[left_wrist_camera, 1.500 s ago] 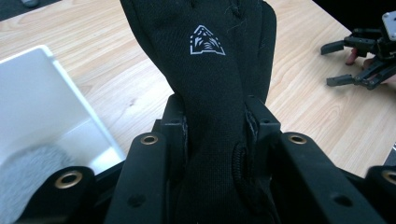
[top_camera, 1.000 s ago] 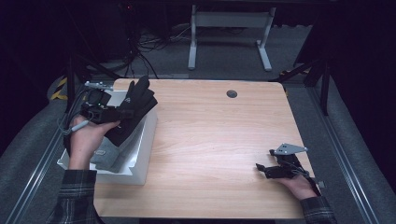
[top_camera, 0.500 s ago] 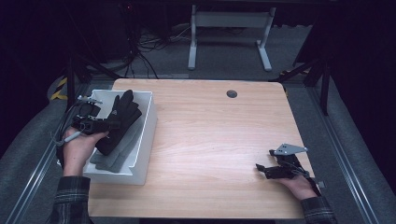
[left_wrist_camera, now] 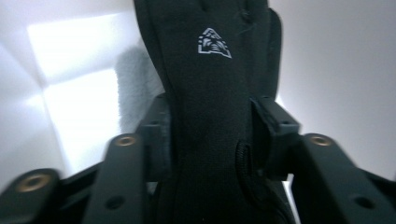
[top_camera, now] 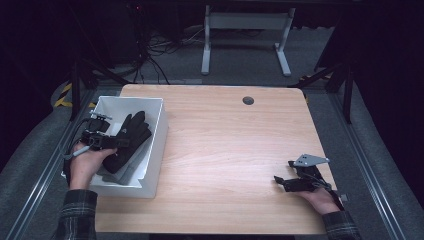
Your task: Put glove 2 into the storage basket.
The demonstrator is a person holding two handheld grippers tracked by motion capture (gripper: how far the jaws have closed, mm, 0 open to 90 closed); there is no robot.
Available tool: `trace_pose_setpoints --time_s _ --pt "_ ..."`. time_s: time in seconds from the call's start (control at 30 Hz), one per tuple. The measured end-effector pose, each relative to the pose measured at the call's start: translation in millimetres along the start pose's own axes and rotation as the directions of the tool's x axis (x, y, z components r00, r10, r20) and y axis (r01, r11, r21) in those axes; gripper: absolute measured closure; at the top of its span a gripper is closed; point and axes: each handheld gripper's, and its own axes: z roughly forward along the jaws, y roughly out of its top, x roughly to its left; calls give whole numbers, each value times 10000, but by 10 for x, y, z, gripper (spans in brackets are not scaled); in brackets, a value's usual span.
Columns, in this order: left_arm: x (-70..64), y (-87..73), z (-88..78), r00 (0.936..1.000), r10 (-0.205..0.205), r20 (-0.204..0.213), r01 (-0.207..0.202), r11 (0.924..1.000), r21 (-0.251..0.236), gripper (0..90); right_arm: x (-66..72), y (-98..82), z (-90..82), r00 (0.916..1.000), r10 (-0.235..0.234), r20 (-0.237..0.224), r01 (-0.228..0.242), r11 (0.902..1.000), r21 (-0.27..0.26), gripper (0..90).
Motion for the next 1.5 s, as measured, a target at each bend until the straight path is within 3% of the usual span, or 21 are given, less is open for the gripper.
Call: trace_pose_setpoints --time_s 0.13,0.3,0.47,0.73,0.93,1.23,1.5 --pt "-14 11 7 9999 54 -139 -55 9999 -94 412 0 0 0 10000 -5 1 5 10000 -2 151" --pt "-103 59 -68 9957 216 -906 -246 9992 -314 278 1 -1 -1 10000 1 -1 -1 10000 2 151" --pt "-145 100 -176 9949 256 -972 -336 9961 -815 234 1 -1 -2 10000 -1 -1 1 10000 7 151" --pt "-382 190 -283 9961 801 -368 -844 9874 -1337 205 1 -1 -2 10000 -4 -2 4 10000 5 151" --pt "-619 312 -348 9915 1295 160 -1245 9757 -1804 200 0 -1 -2 10000 -2 -3 2 10000 6 151" --pt "-984 483 -373 9758 2071 698 -1868 9562 -2253 192 0 -3 -3 10000 -12 -22 12 10000 -3 151" --pt "-1293 550 -244 9548 2761 1100 -2459 9417 -2295 181 2 -3 -4 10000 -9 -24 9 10000 2 150"
